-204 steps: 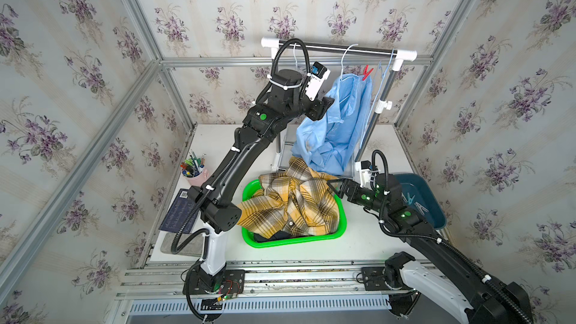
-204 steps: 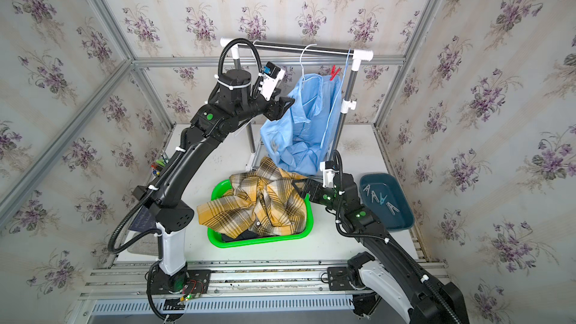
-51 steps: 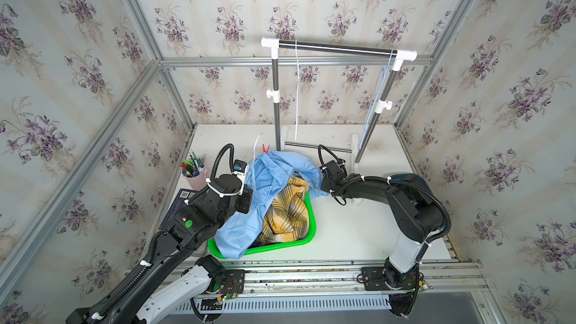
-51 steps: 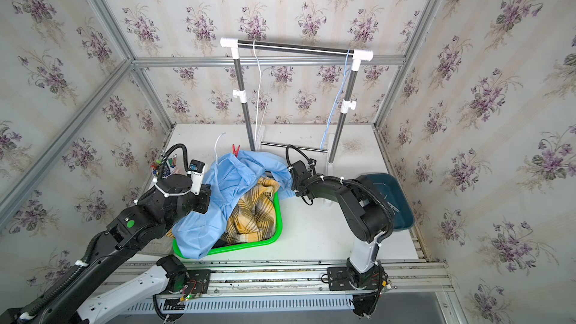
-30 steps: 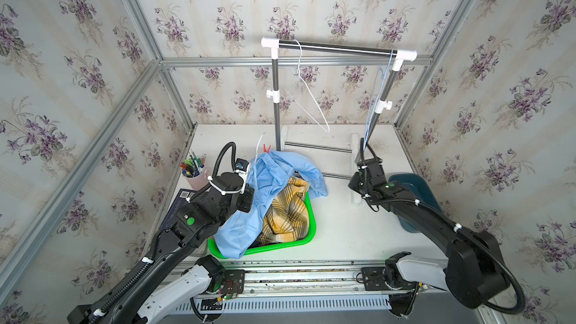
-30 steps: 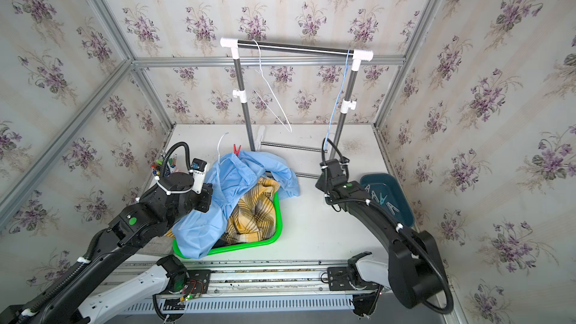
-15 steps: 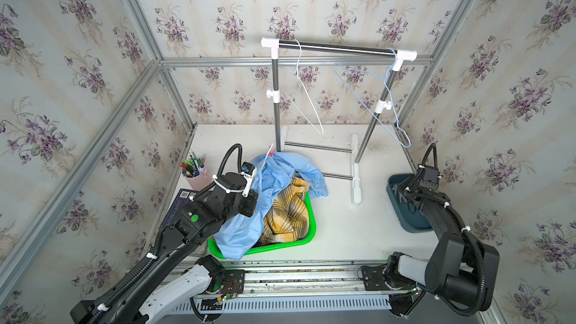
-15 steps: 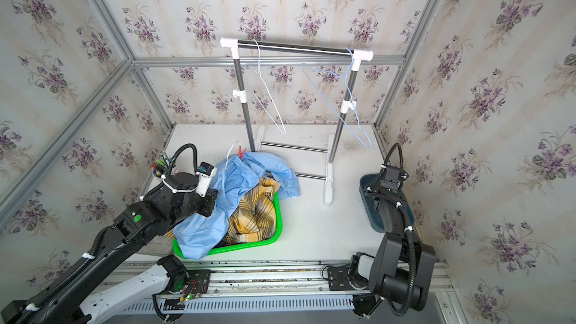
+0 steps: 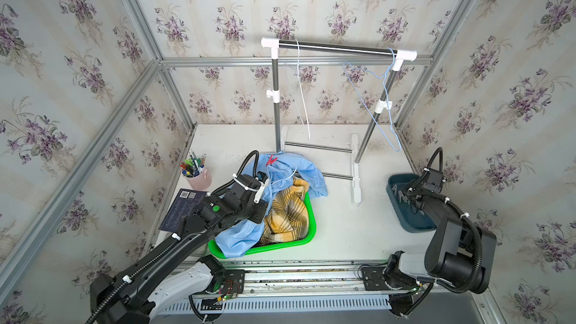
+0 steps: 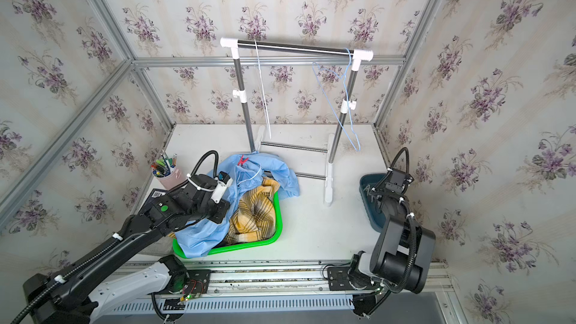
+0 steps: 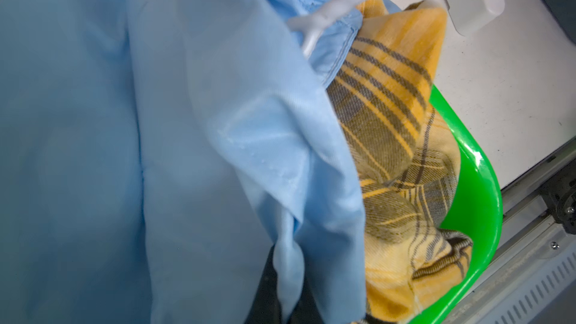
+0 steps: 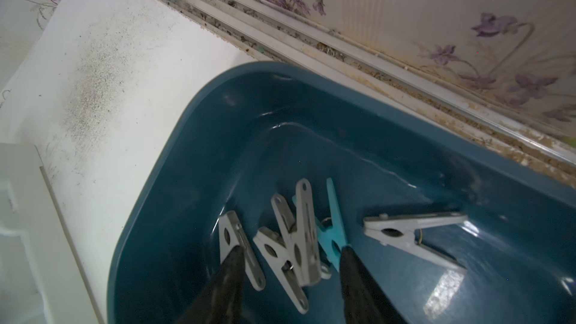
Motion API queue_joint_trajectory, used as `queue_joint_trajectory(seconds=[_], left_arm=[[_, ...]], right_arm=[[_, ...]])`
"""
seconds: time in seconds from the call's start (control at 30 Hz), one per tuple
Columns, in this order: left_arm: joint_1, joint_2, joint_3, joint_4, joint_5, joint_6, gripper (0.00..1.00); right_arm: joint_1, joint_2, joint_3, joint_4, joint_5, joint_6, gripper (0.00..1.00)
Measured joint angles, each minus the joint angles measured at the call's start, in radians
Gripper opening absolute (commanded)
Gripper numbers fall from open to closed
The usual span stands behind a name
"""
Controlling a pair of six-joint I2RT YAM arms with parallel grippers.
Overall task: Remove the clothespins securing long-sleeve shirts to the hanger
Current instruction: Place the clamp in the storage box, then move the bin to the center of the board.
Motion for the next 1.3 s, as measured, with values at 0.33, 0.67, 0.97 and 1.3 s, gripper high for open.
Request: queue_joint_trajectory(seconds=[0.33,0.67,0.97,1.3], left_arm=[[-0.201,0.235,-0.061,0.187,-0.008,-0.159,0.0],[-0.365,0.597,0.061,0.515,-0.037,-0.234,0.0],[-0.439,0.767,0.244,0.603,0.001,-0.224,0.0],[-0.36,0.238,0.332,0.222,-0.08,-0.039,0.0]], right_arm=[[0.015,-0.217,-0.016,-0.029,-0.098,-0.002,0.71],[0.047,-0.322,0.005,-0.096,-0.222,-0.019,0.72],[0.068,-0.324,0.006,-0.098,-0.262,-0.007,0.73],[0.273,-0.294,0.057,-0.102,-0.268,-0.008,0.79]])
